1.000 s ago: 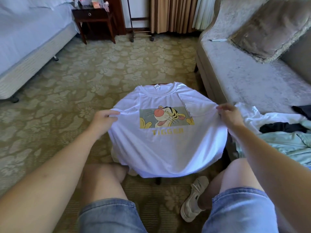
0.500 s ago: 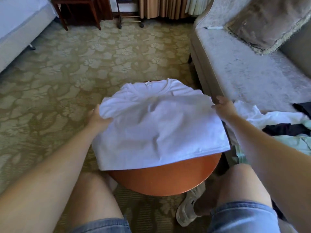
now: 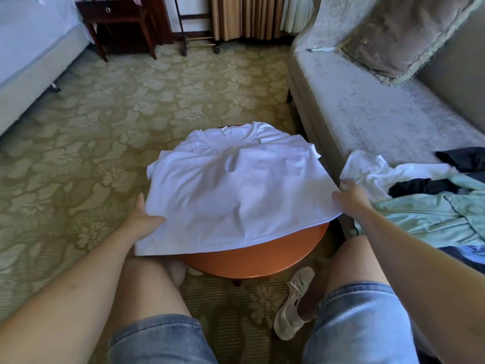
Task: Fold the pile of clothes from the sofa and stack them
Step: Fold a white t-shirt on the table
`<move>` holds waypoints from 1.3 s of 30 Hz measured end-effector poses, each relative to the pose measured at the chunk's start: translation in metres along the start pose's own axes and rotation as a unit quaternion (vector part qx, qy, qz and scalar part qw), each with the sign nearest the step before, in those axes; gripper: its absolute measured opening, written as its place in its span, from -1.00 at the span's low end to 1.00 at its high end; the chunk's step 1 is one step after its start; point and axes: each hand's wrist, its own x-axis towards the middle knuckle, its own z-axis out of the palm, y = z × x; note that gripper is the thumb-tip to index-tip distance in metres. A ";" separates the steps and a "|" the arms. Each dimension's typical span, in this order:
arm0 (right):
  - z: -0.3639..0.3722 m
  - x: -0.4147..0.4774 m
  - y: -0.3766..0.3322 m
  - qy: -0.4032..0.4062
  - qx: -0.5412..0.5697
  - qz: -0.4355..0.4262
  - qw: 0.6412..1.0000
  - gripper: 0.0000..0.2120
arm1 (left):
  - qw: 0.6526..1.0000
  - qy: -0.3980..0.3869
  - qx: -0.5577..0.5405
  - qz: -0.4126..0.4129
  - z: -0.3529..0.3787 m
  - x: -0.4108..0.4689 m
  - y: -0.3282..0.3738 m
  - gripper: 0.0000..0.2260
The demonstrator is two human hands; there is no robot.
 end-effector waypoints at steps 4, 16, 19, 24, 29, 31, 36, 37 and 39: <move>-0.018 -0.022 -0.009 0.010 0.070 -0.031 0.997 -0.61 | 0.997 -0.058 0.036 0.038 -0.020 -0.029 0.011 -0.20; -0.077 -0.124 -0.053 -0.094 0.458 -0.136 0.873 -0.75 | 0.911 -0.037 -0.379 0.159 -0.054 -0.126 0.067 -0.86; -0.082 -0.145 -0.056 -0.122 0.458 -0.177 0.862 -0.62 | 0.897 -0.079 -0.389 0.196 -0.053 -0.144 0.079 -0.71; -0.072 -0.152 -0.059 -0.053 0.413 -0.206 0.885 -0.75 | 0.897 -0.036 -0.378 0.225 -0.040 -0.145 0.088 -0.77; -0.073 -0.152 -0.061 0.012 0.320 -0.239 0.917 -0.86 | 0.904 0.001 -0.354 0.239 -0.037 -0.142 0.089 -0.80; -0.073 -0.149 -0.060 0.042 0.266 -0.245 0.931 -0.80 | 0.909 0.006 -0.338 0.243 -0.039 -0.139 0.086 -0.75; -0.072 -0.150 -0.059 0.067 0.269 -0.235 0.931 -0.71 | 0.933 0.120 -0.199 0.274 -0.039 -0.123 0.079 -0.87; -0.073 -0.153 -0.060 0.077 0.272 -0.236 0.930 -0.73 | 0.933 0.145 -0.168 0.283 -0.039 -0.121 0.077 -0.88; -0.075 -0.157 -0.063 0.085 0.273 -0.239 0.928 -0.78 | 0.933 0.153 -0.141 0.294 -0.040 -0.124 0.072 -0.88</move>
